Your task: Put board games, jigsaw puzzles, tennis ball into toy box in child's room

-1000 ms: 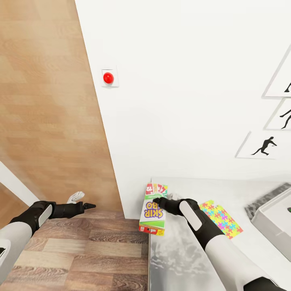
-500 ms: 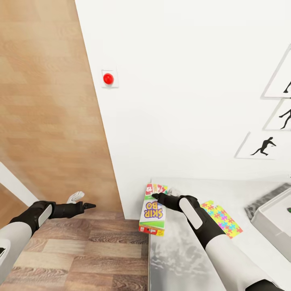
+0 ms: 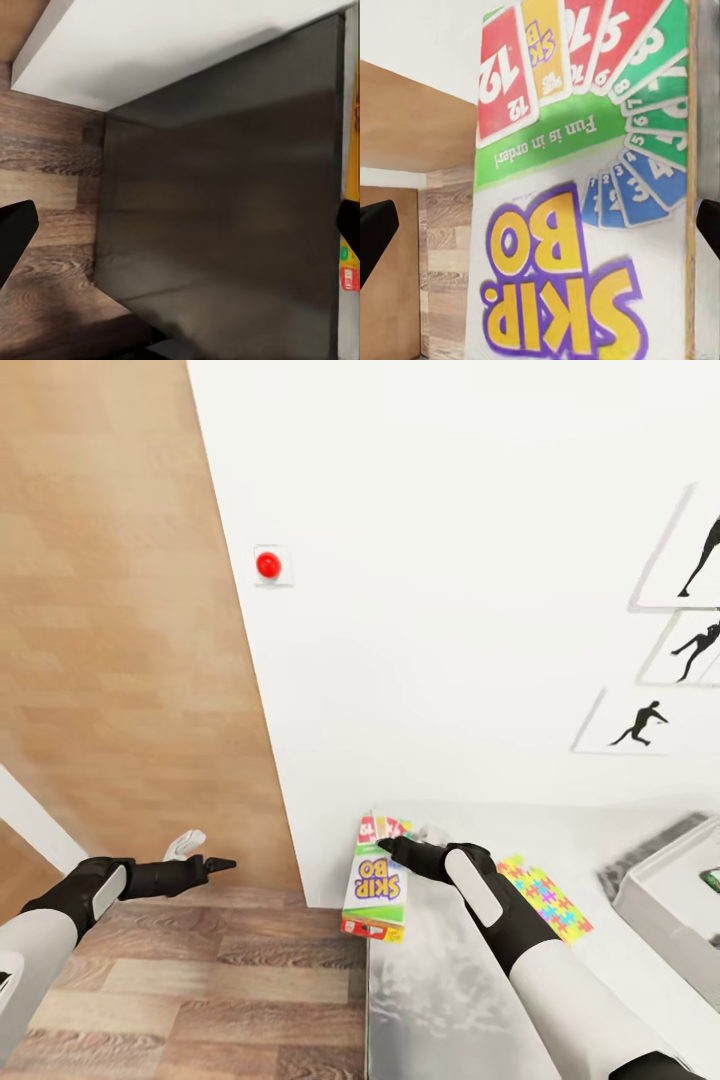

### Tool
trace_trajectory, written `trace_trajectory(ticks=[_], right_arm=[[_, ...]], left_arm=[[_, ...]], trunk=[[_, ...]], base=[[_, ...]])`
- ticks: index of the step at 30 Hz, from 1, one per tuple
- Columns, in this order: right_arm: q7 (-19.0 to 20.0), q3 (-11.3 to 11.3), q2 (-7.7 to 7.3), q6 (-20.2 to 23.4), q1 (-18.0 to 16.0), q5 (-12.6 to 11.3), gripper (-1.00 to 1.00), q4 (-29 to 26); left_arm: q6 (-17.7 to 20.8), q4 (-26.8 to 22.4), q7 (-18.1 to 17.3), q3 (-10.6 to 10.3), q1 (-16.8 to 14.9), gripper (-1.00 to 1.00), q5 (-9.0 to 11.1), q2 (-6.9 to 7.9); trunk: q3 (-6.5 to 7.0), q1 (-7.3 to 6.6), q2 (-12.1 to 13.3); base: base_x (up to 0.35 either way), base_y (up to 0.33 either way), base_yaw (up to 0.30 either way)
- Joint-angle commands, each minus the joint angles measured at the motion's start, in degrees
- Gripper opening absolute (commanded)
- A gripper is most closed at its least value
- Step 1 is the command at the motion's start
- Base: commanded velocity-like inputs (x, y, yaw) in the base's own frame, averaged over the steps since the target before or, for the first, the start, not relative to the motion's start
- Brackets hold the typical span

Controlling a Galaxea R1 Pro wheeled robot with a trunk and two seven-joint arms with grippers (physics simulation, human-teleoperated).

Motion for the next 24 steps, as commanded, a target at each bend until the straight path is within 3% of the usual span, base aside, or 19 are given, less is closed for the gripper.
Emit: trace_trajectory(ticks=[1,7,16,24], right_arm=[[-0.54,0.11,-0.25,0.11,-0.04,-0.63,1.0,-0.12],[-0.5,0.11,-1.2,0.24,0.08,-0.72,1.0,-2.99],[-0.52,-0.43,-3.01,2.53,4.25,-1.2,1.0,-12.46],[-0.42,-0.65,-4.44,7.53,9.65,-1.53,1.0,-27.67]], left_arm=[[0.41,0.0,-0.17,0.26,-0.04,1.0,0.0,0.02],[0.41,0.0,-0.26,0.34,-0.04,1.0,0.0,0.12],[0.39,0.0,-0.95,0.34,-0.04,1.0,0.0,0.11],[0.4,0.0,-1.04,0.34,-0.04,1.0,0.0,0.12]], trunk=[[-0.02,0.01,-0.11],[0.52,0.01,-0.11],[1.34,0.01,-0.11],[2.08,0.01,-0.11]], base=[[-0.224,0.05,-0.002],[-0.173,0.023,-0.001],[-0.056,0.002,0.0],[-0.108,0.0,0.0]])
